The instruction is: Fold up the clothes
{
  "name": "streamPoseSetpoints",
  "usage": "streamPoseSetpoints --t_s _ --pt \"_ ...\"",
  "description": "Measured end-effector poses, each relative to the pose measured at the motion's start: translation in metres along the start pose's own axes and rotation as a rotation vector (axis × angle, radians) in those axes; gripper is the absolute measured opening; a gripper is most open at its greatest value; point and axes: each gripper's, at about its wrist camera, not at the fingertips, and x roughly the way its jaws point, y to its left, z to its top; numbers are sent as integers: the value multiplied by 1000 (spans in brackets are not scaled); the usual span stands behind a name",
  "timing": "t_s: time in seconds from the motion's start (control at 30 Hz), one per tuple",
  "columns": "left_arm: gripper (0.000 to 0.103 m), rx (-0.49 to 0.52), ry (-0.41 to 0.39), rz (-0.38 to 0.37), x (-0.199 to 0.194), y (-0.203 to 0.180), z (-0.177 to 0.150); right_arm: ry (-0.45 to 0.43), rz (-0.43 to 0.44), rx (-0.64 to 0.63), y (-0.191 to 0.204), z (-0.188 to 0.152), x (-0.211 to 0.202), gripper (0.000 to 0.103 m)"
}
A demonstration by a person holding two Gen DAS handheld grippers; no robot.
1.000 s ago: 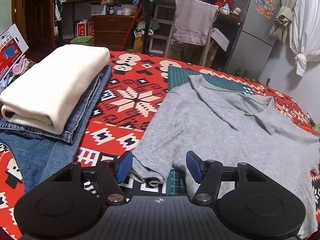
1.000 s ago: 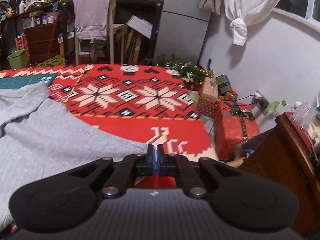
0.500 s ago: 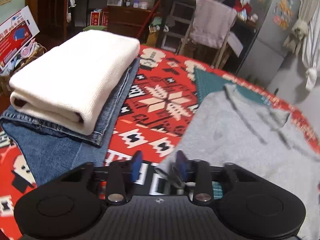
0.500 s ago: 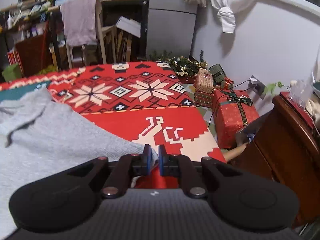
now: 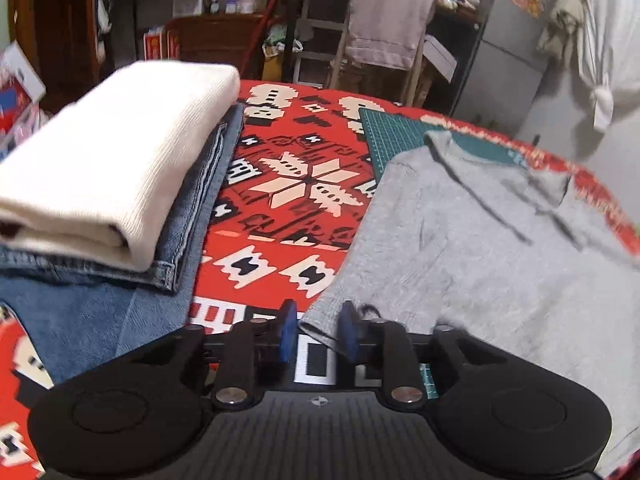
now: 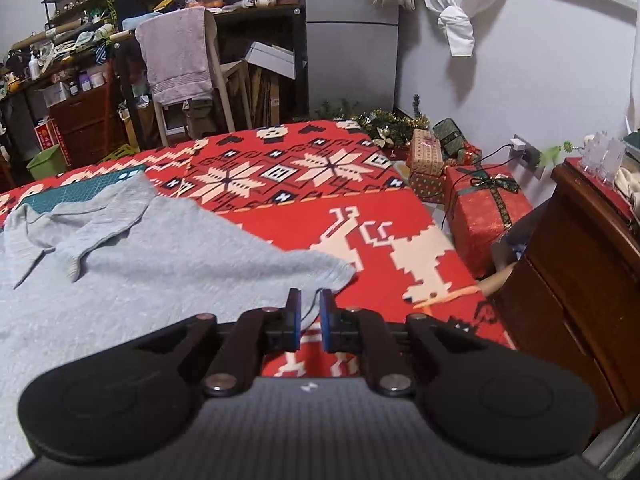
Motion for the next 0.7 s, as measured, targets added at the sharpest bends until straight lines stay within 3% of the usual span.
streamPoseSetpoints --t_s 0.17,0.37,0.5,0.7 --pt "2 90 -44 103 -3 -9 4 -4 14 2 2 -2 -6 10" --pt "2 192 -110 244 4 -6 35 -4 16 -5 1 -2 -13 13" --pt "2 272 -100 320 21 -5 48 -6 13 -3 1 -3 -17 16" --pt "2 284 -62 380 40 2 43 -6 10 -8 2 -2 -19 17"
